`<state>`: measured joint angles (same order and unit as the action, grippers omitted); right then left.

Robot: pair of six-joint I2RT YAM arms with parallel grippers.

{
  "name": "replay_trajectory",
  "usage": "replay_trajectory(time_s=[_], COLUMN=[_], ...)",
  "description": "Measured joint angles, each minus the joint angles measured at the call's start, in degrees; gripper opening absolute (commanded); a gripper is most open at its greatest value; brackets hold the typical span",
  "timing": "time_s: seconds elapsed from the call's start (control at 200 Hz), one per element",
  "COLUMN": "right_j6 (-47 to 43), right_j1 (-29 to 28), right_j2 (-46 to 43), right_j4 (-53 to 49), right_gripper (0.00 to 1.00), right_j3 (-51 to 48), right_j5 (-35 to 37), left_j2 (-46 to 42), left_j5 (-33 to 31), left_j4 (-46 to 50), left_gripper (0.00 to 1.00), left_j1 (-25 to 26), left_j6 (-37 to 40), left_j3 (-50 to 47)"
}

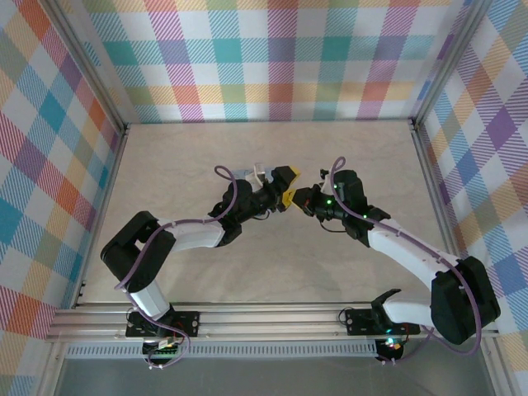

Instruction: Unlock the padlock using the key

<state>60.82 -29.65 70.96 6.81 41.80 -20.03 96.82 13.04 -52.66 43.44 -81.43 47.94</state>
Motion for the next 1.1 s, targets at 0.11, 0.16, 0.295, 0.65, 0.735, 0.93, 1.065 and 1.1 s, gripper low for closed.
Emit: replay_trajectory(time_s=[0.11,0.16,0.295,0.65,0.735,0.93,1.065,1.1], right_j6=[0.00,0.00,0.00,0.00,0.00,-0.02,-0.02,-0.02], right_j1=[0.02,0.02,0.04,0.04,0.22,0.48,0.48,0.48], right_j2=[0.00,0.00,-0.02,-0.26,-0.52,-1.33,-2.01,-2.14], right_j4=[-0.85,-1.29,-1.33,-1.51,-1.60,-1.95,-2.08,-2.21], right_gripper=[0.00,0.00,0.00,0.00,0.00,0.00,0.00,0.00], right_j3=[0.02,0.02,0.07,0.24,0.33,0.44,0.44,0.44], right_j5=[0.37,0.48,0.52,0.52,0.52,0.52,0.57,0.57], left_j2=[-0.02,0.00,0.00,0.02,0.22,0.26,0.26,0.26], left_j5=[0.00,0.02,-0.02,-0.20,-0.15,-0.17,-0.17,-0.17], left_j4=[-0.02,0.04,0.28,1.77,1.81,2.08,2.47,2.64], left_gripper=[0.81,0.79,0.75,0.55,0.48,0.33,0.23,0.20], left_j1=[0.00,0.00,0.00,0.00,0.00,0.00,0.00,0.00], left_j6=[0.04,0.09,0.24,0.44,0.61,0.85,1.11,1.14], left_j3=[0.02,0.02,0.00,0.00,0.02,0.02,0.02,0.00])
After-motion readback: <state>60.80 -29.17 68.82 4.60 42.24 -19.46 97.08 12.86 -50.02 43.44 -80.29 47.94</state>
